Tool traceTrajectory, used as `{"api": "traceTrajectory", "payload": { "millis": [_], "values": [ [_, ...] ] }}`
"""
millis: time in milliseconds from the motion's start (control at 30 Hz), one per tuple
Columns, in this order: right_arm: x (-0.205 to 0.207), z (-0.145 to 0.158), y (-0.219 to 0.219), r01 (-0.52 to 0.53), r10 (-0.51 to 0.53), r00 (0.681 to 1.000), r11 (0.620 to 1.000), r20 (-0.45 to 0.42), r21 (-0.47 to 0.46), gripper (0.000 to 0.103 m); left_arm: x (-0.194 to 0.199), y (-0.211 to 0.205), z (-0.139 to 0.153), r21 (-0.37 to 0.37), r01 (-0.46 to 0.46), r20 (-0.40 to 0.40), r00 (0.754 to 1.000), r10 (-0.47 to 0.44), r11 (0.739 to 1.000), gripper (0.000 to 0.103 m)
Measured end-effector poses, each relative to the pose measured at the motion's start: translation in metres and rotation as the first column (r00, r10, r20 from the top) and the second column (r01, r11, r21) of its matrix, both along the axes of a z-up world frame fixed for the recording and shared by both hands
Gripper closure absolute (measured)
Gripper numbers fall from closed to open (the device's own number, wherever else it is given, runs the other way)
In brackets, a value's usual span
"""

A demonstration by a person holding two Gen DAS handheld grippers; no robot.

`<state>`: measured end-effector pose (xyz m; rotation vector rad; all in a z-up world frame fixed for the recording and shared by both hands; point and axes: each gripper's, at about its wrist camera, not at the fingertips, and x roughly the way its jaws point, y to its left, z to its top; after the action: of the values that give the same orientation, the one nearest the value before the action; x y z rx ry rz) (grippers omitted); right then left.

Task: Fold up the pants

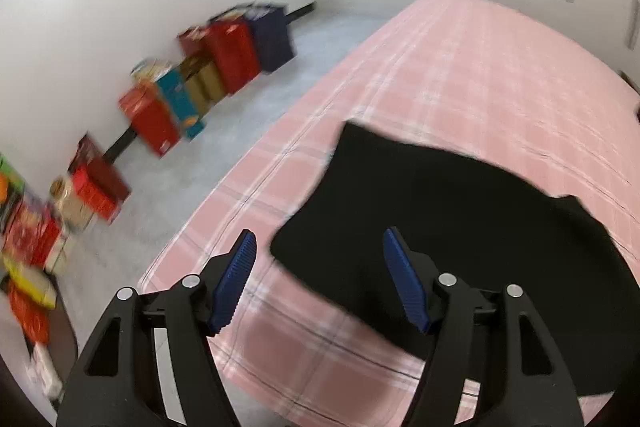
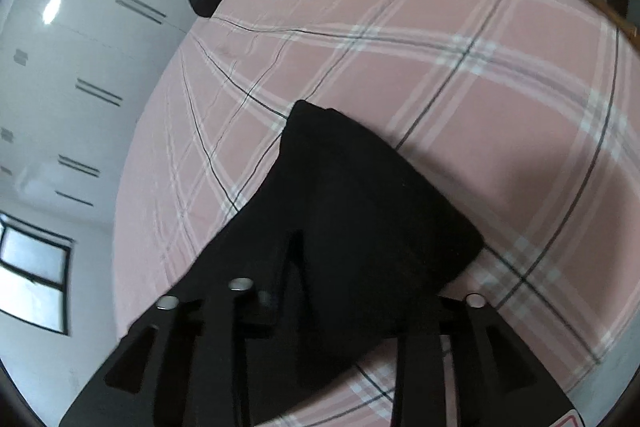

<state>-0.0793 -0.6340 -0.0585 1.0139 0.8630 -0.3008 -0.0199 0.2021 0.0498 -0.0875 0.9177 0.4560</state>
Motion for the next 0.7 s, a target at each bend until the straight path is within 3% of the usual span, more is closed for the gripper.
{"api": "traceTrajectory", "payload": {
  "millis": [33,67,100,133,233,333,433,467,533,567,600,633,700],
  "values": [
    [-0.002,0.006,0.002,0.010,-0.012,1.000,0.999,-0.028,-0.046,0.070,0.003,-0.016,0.004,-0.004,0.044,0.006,0.999,-0.044,0.999,0.038],
    [-0.006,0.013,0.003,0.023,-0.027,0.999,0.996,-0.046,-0.083,0.063,0.010,-0.035,0.006,0.004,0.103,0.005,0.995,-0.103,0.995,0.034],
    [-0.014,0.021,0.004,0.049,-0.058,0.996,0.989,-0.061,-0.136,0.047,0.018,-0.054,0.006,0.015,0.158,0.003,0.987,-0.158,0.987,0.031],
    [-0.022,0.026,0.001,0.077,-0.090,0.994,0.980,-0.063,-0.182,0.043,0.028,-0.073,0.005,0.020,0.212,0.004,0.977,-0.212,0.977,0.027],
    [-0.043,0.054,-0.002,0.138,-0.154,0.988,0.927,-0.020,-0.350,0.043,0.051,-0.117,-0.002,0.054,0.320,-0.001,0.947,-0.320,0.946,0.025],
    [-0.027,0.067,-0.003,-0.019,-0.009,0.998,0.904,-0.064,-0.426,0.043,0.071,-0.164,-0.020,0.060,0.406,-0.042,0.914,-0.405,0.912,0.023],
    [0.015,0.058,0.005,-0.190,0.126,0.978,0.866,-0.165,-0.464,0.042,0.096,-0.186,-0.045,0.034,0.465,-0.101,0.882,-0.460,0.884,0.023],
    [0.027,0.055,0.006,-0.223,0.153,0.971,0.854,-0.183,-0.470,0.038,0.107,-0.197,-0.057,0.020,0.487,-0.123,0.868,-0.481,0.873,0.023],
    [0.052,0.043,0.008,-0.294,0.213,0.953,0.827,-0.217,-0.479,0.032,0.125,-0.205,-0.076,0.008,0.487,-0.159,0.863,-0.479,0.874,0.024],
    [0.057,0.036,0.011,-0.328,0.245,0.942,0.817,-0.229,-0.474,0.042,0.133,-0.210,-0.087,-0.006,0.485,-0.181,0.859,-0.478,0.874,0.036],
    [0.065,0.028,0.016,-0.375,0.288,0.925,0.800,-0.248,-0.469,0.083,0.142,-0.210,-0.098,-0.020,0.478,-0.196,0.859,-0.473,0.878,0.048],
    [0.064,0.028,0.021,-0.385,0.287,0.920,0.784,-0.266,-0.487,0.092,0.146,-0.210,-0.106,-0.035,0.471,-0.209,0.859,-0.467,0.881,0.062],
    [0.064,0.042,0.020,-0.338,0.287,0.941,0.801,-0.179,-0.495,0.095,0.157,-0.209,-0.110,-0.071,0.449,-0.186,0.871,-0.454,0.890,0.072]
  ]
}}
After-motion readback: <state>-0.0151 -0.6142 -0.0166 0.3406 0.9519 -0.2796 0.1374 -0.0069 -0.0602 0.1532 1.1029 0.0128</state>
